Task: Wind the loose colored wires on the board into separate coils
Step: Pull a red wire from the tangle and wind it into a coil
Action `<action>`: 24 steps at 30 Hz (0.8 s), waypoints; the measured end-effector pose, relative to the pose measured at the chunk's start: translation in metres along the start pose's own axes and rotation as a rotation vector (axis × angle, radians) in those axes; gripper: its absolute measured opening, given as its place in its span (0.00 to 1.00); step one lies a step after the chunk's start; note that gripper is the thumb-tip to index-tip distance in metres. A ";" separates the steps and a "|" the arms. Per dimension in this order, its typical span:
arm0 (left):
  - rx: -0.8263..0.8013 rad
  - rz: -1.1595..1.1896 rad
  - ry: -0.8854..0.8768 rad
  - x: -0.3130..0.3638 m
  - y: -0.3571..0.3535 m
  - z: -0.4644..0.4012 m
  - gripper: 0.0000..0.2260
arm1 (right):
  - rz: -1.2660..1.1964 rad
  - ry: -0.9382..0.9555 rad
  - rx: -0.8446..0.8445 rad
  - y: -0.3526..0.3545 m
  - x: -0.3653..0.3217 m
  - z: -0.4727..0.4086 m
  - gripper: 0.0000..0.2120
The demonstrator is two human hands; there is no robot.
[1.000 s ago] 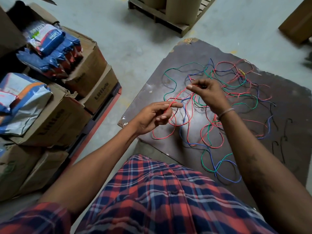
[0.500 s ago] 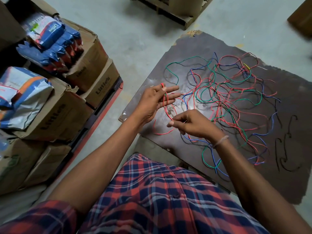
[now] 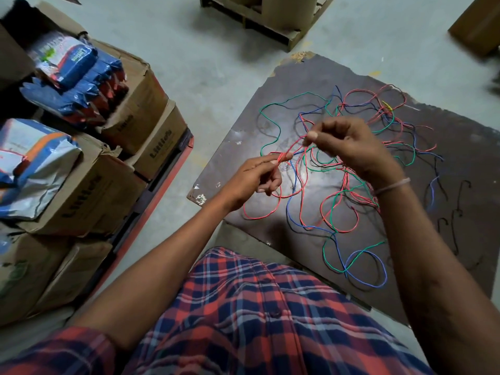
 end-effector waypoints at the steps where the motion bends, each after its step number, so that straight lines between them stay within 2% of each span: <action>1: 0.000 0.037 0.002 0.001 0.000 0.000 0.19 | 0.005 0.003 0.037 0.001 0.004 -0.008 0.09; 5: 0.006 0.210 0.035 0.005 -0.001 0.002 0.20 | 0.037 -0.037 0.140 -0.007 0.032 -0.028 0.12; 8: 0.005 0.334 0.029 0.016 -0.002 0.004 0.20 | 0.125 -0.091 0.120 -0.025 0.059 -0.028 0.11; 13: 0.125 0.479 -0.026 0.042 0.015 -0.003 0.18 | 0.270 -0.208 -0.098 -0.076 0.085 0.002 0.14; 17: 0.138 0.505 -0.064 0.047 0.021 -0.016 0.10 | 0.386 -0.197 -0.309 -0.102 0.076 0.027 0.15; 20: 0.207 0.278 -0.097 0.035 0.022 -0.022 0.17 | 0.462 -0.138 -0.426 -0.100 0.051 0.035 0.10; 23: 0.226 -0.076 -0.088 0.014 0.023 -0.027 0.17 | 0.572 -0.054 -0.472 -0.083 0.023 0.037 0.05; 24: 0.209 -0.167 -0.073 0.006 0.022 -0.029 0.14 | 0.589 -0.036 -0.457 -0.074 0.016 0.035 0.05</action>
Point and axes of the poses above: each hand's wrist, its own z-axis away from the middle knuckle, its own y-axis out of the back of the hand, x = y × z, the point moved 8 cm from there along -z, towards the middle knuckle, and after that the axes turned 4 degrees about x, right-handed, at the moved point
